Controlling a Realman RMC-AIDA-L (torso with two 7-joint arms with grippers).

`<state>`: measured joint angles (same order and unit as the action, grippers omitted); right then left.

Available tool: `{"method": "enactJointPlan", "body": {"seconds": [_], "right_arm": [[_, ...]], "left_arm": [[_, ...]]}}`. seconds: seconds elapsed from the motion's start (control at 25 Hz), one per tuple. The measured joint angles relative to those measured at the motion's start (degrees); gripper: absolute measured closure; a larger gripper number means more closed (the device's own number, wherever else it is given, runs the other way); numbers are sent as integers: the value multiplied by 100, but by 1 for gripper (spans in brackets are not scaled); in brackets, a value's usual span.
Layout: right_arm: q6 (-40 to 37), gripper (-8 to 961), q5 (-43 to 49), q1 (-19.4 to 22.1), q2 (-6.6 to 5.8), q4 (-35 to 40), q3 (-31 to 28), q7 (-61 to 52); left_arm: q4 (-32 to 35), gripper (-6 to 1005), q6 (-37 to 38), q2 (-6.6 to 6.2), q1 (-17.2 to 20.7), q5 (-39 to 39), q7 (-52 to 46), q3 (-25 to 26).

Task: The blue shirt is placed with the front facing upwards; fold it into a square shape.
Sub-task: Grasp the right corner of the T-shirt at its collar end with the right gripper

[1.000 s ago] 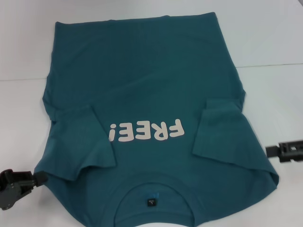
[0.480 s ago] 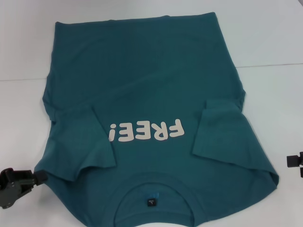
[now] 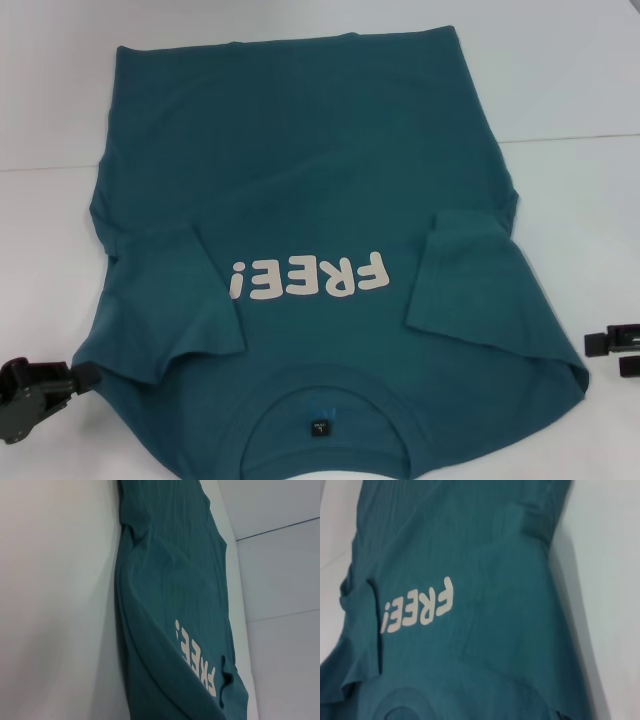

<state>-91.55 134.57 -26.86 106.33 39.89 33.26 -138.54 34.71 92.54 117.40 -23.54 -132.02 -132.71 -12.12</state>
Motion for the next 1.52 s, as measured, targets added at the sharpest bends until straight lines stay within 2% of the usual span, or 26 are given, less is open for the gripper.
{"method": "enactJointPlan", "body": {"seconds": [0.24,0.8,1.52], "right_arm": [[133,32,463,-250,87,-77,9,16],[255,35,807,-562,189,-80,94,-20],[281,38,853,-610,204,-67,285,-48]], "left_arm": [[0,959,-4,9,7,24,0,3],[0,956,-62,33,8,38,0,-1],[-9,955,-80,40,16,36,0,38]]}}
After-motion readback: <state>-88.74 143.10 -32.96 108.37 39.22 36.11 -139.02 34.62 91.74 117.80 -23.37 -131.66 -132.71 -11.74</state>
